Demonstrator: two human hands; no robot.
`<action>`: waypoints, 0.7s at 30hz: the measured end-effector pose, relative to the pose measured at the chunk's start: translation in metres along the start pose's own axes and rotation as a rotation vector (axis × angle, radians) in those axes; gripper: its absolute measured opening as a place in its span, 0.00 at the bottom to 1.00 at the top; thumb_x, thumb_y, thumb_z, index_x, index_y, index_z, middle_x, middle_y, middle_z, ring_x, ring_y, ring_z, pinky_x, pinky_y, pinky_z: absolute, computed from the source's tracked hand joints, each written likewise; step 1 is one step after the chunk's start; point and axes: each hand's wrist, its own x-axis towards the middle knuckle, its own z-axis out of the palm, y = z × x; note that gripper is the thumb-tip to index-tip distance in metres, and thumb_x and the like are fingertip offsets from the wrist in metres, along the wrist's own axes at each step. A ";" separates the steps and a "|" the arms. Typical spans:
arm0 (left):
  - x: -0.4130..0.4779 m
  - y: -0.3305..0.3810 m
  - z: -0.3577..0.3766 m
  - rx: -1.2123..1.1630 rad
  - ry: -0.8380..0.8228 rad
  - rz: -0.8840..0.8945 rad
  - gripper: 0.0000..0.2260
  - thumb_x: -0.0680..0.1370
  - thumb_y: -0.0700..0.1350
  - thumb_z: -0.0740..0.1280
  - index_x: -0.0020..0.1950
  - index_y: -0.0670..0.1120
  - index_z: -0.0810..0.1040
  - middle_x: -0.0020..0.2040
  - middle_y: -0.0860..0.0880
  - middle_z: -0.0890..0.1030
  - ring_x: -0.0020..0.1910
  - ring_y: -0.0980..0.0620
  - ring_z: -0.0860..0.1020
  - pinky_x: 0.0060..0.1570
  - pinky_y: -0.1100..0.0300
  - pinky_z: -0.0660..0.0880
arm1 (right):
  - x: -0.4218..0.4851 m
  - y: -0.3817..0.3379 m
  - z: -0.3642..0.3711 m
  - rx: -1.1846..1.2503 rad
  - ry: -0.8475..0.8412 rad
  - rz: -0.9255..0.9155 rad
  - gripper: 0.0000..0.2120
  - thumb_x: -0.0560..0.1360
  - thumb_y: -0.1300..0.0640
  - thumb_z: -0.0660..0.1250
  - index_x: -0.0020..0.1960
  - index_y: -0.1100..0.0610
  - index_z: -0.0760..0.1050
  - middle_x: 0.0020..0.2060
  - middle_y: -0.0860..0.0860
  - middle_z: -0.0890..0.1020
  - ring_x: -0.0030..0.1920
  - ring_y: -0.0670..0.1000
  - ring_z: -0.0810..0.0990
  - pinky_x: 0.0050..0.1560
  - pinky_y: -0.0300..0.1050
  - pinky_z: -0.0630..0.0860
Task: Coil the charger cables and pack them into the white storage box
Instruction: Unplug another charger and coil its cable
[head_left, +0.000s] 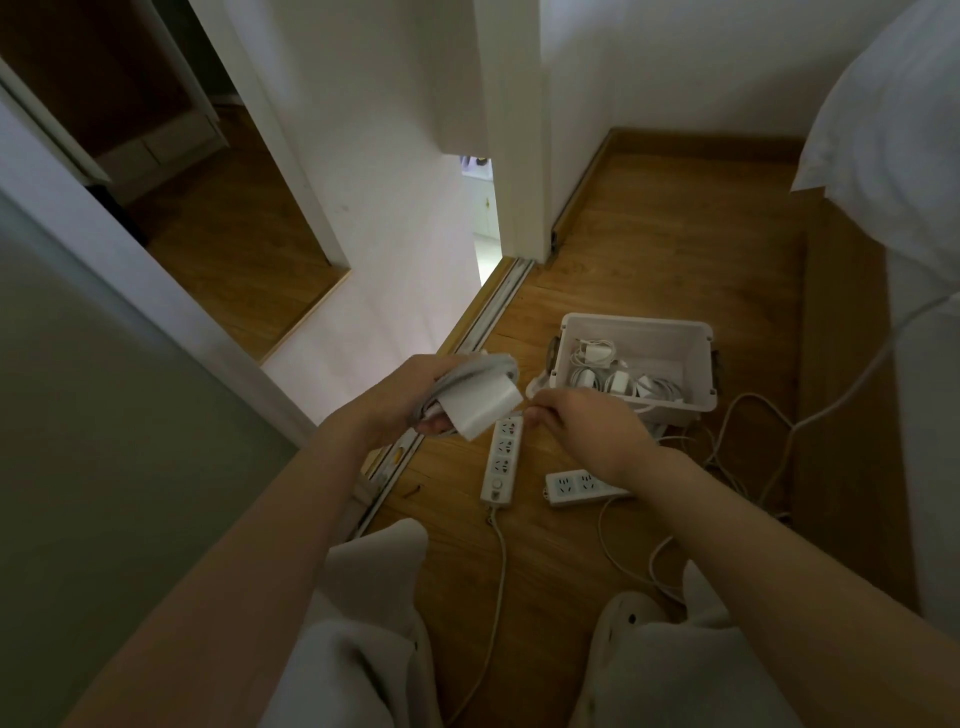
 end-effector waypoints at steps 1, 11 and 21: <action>-0.001 -0.001 0.001 0.106 -0.006 -0.004 0.19 0.71 0.61 0.64 0.51 0.47 0.77 0.44 0.44 0.78 0.38 0.48 0.77 0.32 0.60 0.74 | 0.000 0.002 -0.002 -0.023 0.010 0.014 0.15 0.81 0.50 0.53 0.50 0.53 0.77 0.45 0.50 0.80 0.43 0.49 0.78 0.41 0.42 0.72; 0.006 -0.007 0.023 0.498 0.260 -0.003 0.10 0.78 0.54 0.61 0.52 0.49 0.73 0.46 0.50 0.73 0.45 0.51 0.75 0.42 0.58 0.75 | 0.000 -0.008 -0.002 -0.066 0.170 0.014 0.14 0.81 0.52 0.53 0.52 0.56 0.76 0.45 0.51 0.79 0.43 0.50 0.77 0.42 0.42 0.72; 0.021 -0.013 0.039 0.328 0.582 -0.101 0.16 0.81 0.52 0.57 0.62 0.44 0.61 0.61 0.43 0.62 0.45 0.54 0.71 0.36 0.66 0.72 | -0.006 -0.029 0.016 0.145 0.187 -0.011 0.14 0.82 0.56 0.52 0.60 0.56 0.74 0.47 0.52 0.80 0.46 0.52 0.78 0.48 0.49 0.75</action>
